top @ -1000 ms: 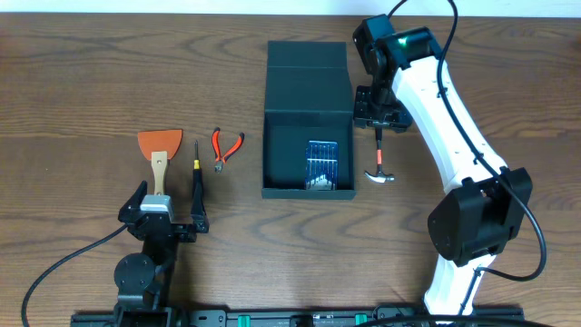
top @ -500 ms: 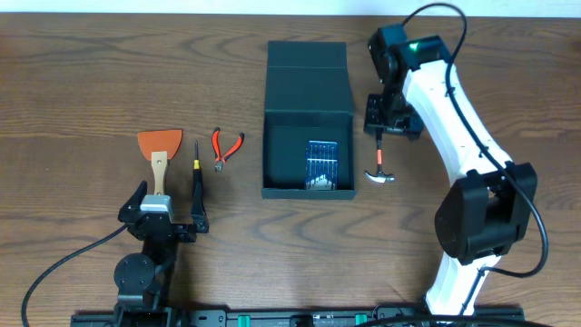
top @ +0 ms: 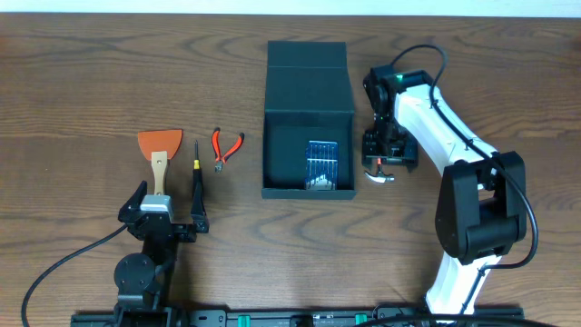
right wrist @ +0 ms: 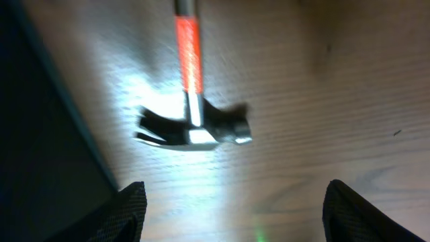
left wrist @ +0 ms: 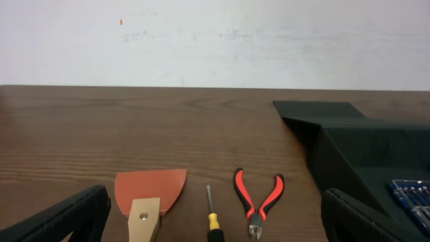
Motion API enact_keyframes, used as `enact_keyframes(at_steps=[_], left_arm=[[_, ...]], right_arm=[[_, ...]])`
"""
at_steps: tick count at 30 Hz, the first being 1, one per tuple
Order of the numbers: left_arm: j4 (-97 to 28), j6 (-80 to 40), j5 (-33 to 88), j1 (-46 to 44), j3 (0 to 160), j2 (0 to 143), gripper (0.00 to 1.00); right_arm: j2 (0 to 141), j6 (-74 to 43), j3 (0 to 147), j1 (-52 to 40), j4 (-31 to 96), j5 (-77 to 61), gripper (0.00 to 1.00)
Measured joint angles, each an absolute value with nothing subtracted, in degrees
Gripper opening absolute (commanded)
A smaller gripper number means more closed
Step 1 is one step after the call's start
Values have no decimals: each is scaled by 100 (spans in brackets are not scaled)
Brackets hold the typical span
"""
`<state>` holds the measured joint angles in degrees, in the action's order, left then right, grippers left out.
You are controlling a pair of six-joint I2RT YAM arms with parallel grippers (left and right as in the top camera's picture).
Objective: Pack container
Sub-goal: 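Raise the right gripper and move it over the claw hammer, then lower the right gripper and grasp the hammer at its head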
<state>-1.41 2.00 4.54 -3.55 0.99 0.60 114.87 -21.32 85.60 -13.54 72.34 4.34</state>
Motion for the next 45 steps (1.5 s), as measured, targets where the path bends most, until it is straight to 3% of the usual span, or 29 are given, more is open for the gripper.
enact_keyframes(at_steps=[8,23,30,45], left_arm=[[-141,200,454,-355,99,58,99],[-141,200,454,-355,99,60,98],[-141,200,454,-355,99,58,99],[-141,200,454,-355,99,58,98]], right_arm=[[11214,-1728,8379,-1286,7072,357,67],[9229,-1398,7411,-1286,6375,207,74],[9255,-1347,6735,-1286,5793,-5,75],[9802,-1334,6705,-1118,5376,-436,75]])
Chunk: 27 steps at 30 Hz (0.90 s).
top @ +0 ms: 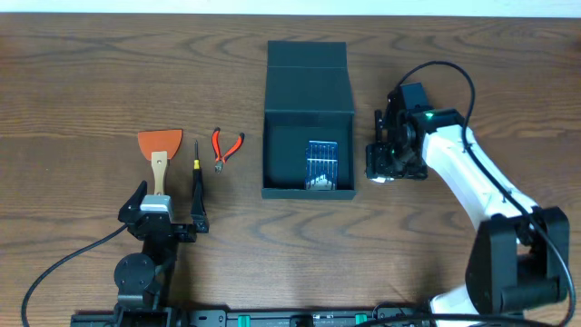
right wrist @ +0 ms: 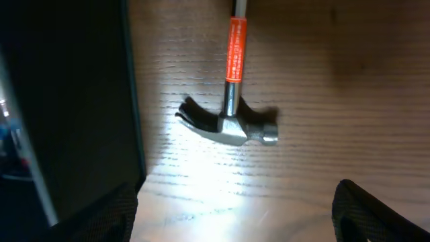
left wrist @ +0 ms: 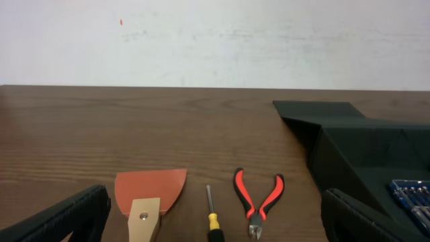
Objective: Pack container
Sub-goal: 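Lower the right gripper and grasp the hammer at its head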
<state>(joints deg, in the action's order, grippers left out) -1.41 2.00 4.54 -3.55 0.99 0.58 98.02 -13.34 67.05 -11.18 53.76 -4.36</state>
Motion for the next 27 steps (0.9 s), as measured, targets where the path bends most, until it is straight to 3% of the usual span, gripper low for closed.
enact_keyframes(at_steps=[27], left_arm=[[-141,200,454,-355,99,58,98]], right_arm=[[10237,-996,6702,-910,5026,-801,77]])
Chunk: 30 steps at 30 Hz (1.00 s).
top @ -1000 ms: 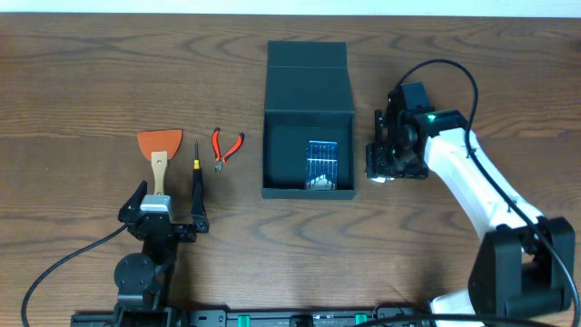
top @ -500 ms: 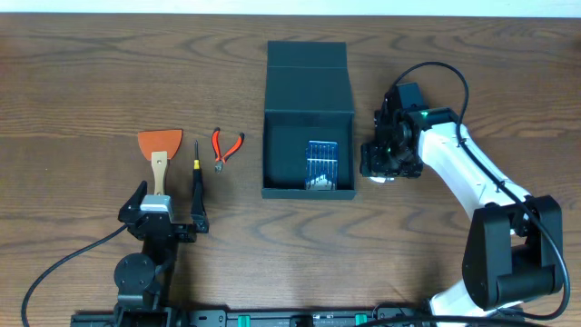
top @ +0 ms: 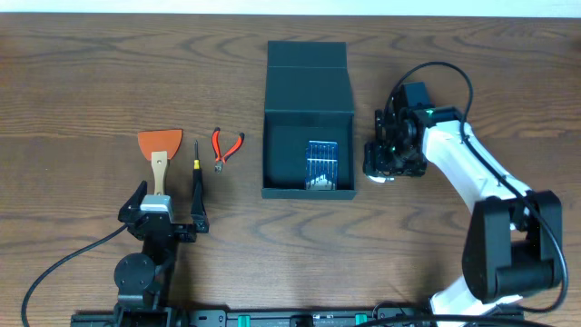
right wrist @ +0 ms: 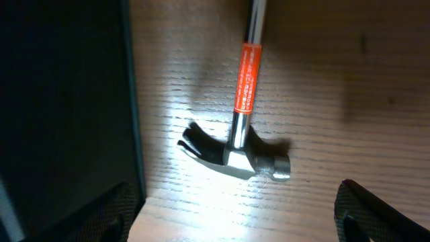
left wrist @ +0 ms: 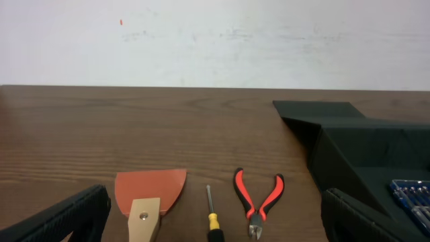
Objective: Pack container
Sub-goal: 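Lower the right gripper and grasp the hammer at its head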
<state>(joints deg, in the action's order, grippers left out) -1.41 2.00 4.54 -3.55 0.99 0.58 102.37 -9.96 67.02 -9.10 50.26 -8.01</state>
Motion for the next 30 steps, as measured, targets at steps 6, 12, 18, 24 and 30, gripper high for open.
enact_keyframes(at_steps=[6,12,18,24,30], left_arm=[[-141,200,454,-355,99,58,99],[-141,200,451,-355,99,58,99],[-141,200,454,-355,99,58,99],[-141,200,451,-355,99,60,98],[-141,200,454,-355,99,58,98]], right_arm=[[10652,-985,6700,-910,5015,-801,77],[10678,-980,6698,-910,4925,-803,76],[10678,-985,6698,-910,4818,-803,75],[10678,-1028,6698,-910,4718,-803,75],[10715,-1081,6698,-910,4700,-801,74]])
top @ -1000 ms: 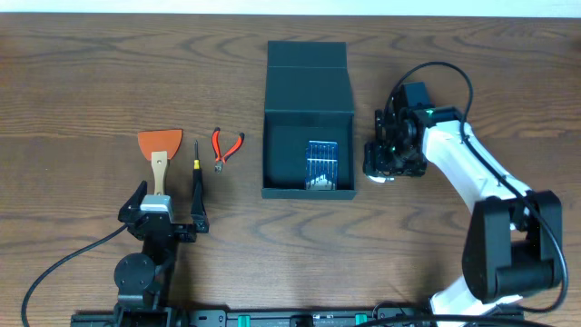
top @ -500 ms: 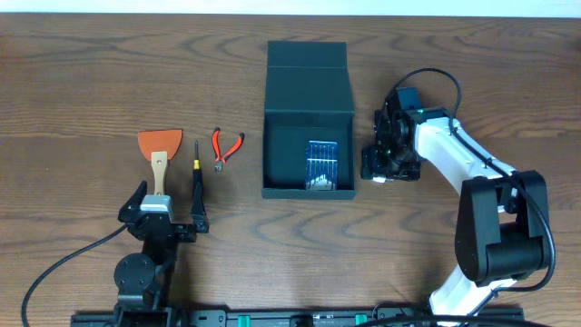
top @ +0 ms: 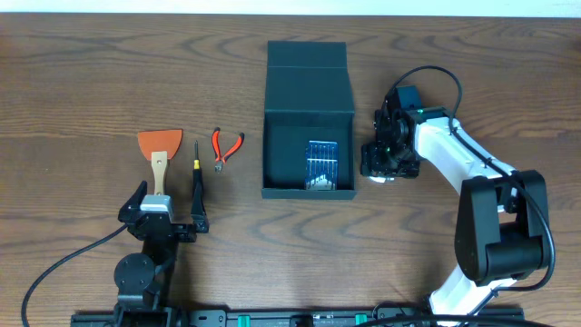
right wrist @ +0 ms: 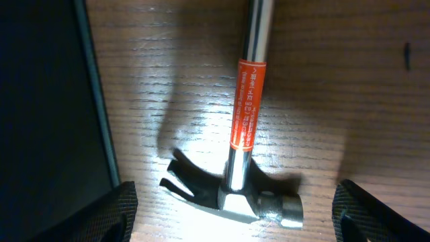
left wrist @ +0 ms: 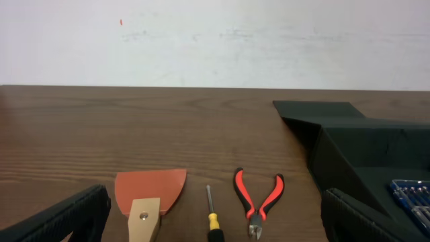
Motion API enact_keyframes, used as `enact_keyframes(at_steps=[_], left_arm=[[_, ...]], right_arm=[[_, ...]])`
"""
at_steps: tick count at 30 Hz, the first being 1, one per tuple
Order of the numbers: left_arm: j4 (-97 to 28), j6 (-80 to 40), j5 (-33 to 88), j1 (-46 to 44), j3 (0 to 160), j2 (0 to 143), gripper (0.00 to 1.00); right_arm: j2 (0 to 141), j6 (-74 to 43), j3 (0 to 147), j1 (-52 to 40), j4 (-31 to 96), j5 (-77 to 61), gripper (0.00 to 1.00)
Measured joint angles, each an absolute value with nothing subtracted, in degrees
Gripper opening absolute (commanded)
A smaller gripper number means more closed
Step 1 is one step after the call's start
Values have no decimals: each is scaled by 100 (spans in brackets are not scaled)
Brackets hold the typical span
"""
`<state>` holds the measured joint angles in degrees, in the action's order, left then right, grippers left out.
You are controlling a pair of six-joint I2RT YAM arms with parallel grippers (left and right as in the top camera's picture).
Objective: Pack container
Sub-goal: 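Lower the right gripper and grasp the hammer at its head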
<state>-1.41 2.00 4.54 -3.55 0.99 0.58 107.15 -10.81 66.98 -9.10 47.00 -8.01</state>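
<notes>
An open black box (top: pixel 308 100) stands mid-table with a blue bit set (top: pixel 322 163) inside it. To its right lies a hammer (right wrist: pixel 243 114) with an orange label, its steel head (right wrist: pixel 235 202) nearest the wrist camera. My right gripper (top: pixel 390 162) hangs open just over that head, with one of its fingers (right wrist: pixel 101 215) on each side of it. The left gripper (top: pixel 163 216) rests open at the front left, behind an orange scraper (left wrist: pixel 151 195), a yellow-and-black screwdriver (left wrist: pixel 211 218) and red pliers (left wrist: pixel 259 202).
The box's lid (top: pixel 307 54) lies folded back toward the far side. The box's right wall (right wrist: pixel 47 101) stands close to the left of the hammer. Bare wooden table (top: pixel 91 73) surrounds the tools.
The right gripper has come closer to the hammer, which now fills more of the wrist view, its head between the open fingers. The left arm and the tools have not moved.
The right gripper first hovered open over the hammer head, with the handle tilted in its view. Then the arm had swung out to the right and the handle ran nearly upright in view. Since then the open gripper has come closer to the hammer.
</notes>
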Motion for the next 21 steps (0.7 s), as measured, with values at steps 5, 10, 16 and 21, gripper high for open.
enact_keyframes(at_steps=[5,10,16,21], left_arm=[[-141,200,454,-355,99,58,98],[-141,200,454,-355,99,58,98],[-141,200,454,-355,99,58,98],[-141,200,454,-355,99,58,98]], right_arm=[[10838,-1177,6711,-913,4709,-722,74],[10860,-1260,6718,-913,4700,-663,73],[10871,-1369,6733,-913,4696,-652,77],[10873,-1492,6735,-954,4676,-611,76]])
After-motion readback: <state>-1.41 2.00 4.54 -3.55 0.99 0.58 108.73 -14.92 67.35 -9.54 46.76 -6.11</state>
